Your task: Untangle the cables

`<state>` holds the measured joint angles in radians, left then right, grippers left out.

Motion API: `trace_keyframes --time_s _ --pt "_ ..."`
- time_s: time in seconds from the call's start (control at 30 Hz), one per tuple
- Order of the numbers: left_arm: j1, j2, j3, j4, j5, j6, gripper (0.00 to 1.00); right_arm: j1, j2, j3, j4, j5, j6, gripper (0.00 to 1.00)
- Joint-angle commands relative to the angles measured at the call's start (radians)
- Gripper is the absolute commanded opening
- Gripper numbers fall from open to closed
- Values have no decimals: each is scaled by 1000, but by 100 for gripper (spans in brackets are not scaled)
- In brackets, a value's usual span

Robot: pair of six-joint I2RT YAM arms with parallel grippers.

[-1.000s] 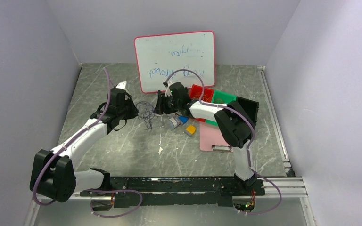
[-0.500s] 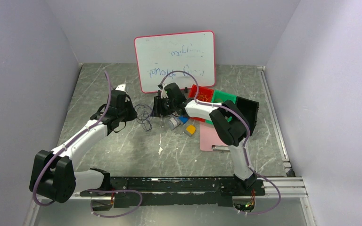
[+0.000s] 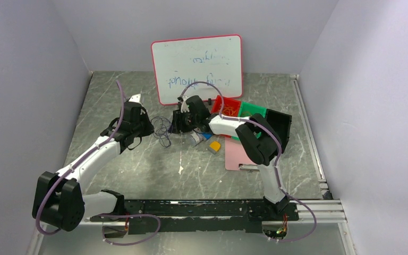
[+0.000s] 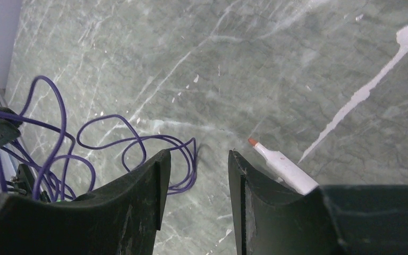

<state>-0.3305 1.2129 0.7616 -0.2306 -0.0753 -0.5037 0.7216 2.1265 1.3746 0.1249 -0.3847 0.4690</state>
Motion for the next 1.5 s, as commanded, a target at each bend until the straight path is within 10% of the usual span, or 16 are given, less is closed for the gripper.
trace_keyframes --time_s 0.0,1.47 --pt "8 -22 -9 12 -15 7 7 7 -63 -37 53 27 5 47" --pt "7 -72 -32 56 8 19 7 34 -3 -1 31 42 -9 48"
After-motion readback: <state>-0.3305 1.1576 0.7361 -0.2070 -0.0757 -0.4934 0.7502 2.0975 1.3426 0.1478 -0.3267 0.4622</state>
